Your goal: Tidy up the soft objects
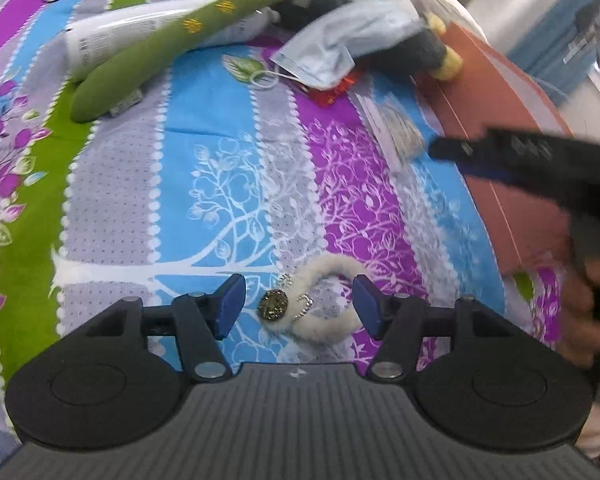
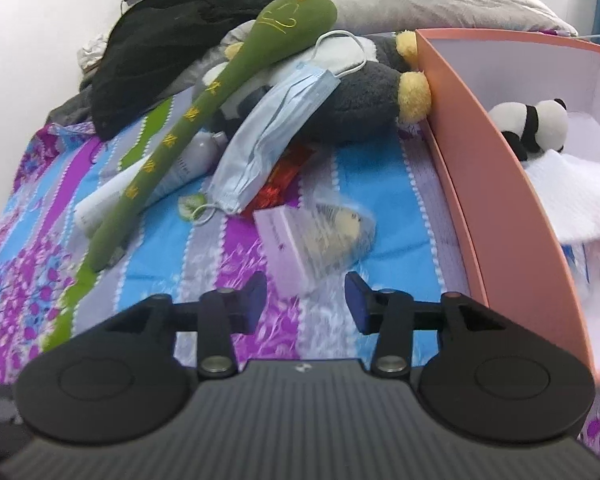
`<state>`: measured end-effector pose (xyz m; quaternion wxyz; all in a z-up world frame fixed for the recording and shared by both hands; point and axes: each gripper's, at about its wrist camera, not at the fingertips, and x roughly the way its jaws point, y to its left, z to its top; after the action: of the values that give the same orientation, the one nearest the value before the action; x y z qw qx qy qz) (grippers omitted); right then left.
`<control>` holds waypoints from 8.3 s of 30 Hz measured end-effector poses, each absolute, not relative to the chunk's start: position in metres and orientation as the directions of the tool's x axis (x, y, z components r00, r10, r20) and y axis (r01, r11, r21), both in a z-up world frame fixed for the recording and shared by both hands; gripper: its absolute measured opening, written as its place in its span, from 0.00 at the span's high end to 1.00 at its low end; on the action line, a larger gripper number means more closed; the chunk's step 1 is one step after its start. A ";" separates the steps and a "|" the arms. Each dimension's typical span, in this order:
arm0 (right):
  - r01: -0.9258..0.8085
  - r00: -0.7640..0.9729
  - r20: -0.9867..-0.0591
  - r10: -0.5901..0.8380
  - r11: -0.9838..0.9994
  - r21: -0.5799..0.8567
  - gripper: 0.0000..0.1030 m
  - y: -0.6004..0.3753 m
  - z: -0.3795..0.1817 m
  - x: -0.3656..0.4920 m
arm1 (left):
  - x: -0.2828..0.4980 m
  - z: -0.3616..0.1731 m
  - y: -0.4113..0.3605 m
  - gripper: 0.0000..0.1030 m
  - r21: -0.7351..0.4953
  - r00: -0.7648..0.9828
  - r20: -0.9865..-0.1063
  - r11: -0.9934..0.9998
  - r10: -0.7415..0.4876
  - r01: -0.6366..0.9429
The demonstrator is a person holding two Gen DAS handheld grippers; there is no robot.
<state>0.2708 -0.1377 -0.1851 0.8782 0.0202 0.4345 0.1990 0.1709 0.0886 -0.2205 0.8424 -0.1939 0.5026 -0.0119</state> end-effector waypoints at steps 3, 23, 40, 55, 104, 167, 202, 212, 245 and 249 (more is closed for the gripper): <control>-0.312 0.553 -0.760 0.342 0.931 0.191 0.55 -0.134 -0.193 0.287 | 0.175 -0.226 0.085 0.37 -0.330 0.476 -0.849 0.933 -0.228 -0.142; -0.400 0.525 -0.807 0.271 0.915 0.047 0.76 -0.105 -0.230 0.322 | 0.186 -0.229 0.072 0.81 -0.199 0.434 -0.886 0.979 -0.165 -0.034; -0.404 0.539 -0.784 0.309 0.911 0.081 0.88 -0.139 -0.190 0.259 | 0.163 -0.195 0.078 0.82 -0.226 0.542 -0.835 0.956 -0.092 -0.185; -0.405 0.580 -0.744 0.332 0.910 0.091 0.88 -0.168 -0.153 0.212 | 0.150 -0.156 0.067 0.82 -0.270 0.617 -0.784 0.933 -0.070 -0.238; -0.090 0.594 -0.793 0.138 0.990 0.105 0.86 -0.364 -0.108 0.330 | 0.411 -0.100 -0.155 0.81 -0.300 0.437 -0.840 0.946 -0.322 0.121; -0.298 0.774 -0.524 0.355 0.935 0.193 0.47 -0.262 -0.065 0.151 | 0.155 -0.025 -0.021 0.44 -0.172 0.762 -0.634 0.985 -0.131 0.027; -0.270 0.564 -0.676 0.475 0.879 0.393 0.47 -0.161 -0.154 0.228 | 0.194 -0.131 0.073 0.43 -0.212 0.661 -0.748 0.964 -0.057 -0.157; -0.221 0.519 -0.692 0.502 0.861 0.459 0.68 -0.137 -0.196 0.304 | 0.277 -0.179 0.095 0.43 -0.210 0.644 -0.755 0.976 -0.125 -0.058; -0.170 0.445 -0.672 0.592 0.792 0.586 0.96 -0.115 -0.241 0.392 | 0.366 -0.224 0.114 0.94 -0.280 0.643 -0.742 0.959 -0.189 -0.041; -0.170 0.449 -0.675 0.586 0.797 0.579 0.96 -0.121 -0.230 0.382 | 0.345 -0.211 0.114 0.94 -0.283 0.653 -0.740 0.955 -0.161 -0.084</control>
<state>0.3821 -0.1208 -0.2299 0.8221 0.2202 0.4720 0.2299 0.3446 0.1144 -0.2110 0.8972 -0.1476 0.4157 -0.0214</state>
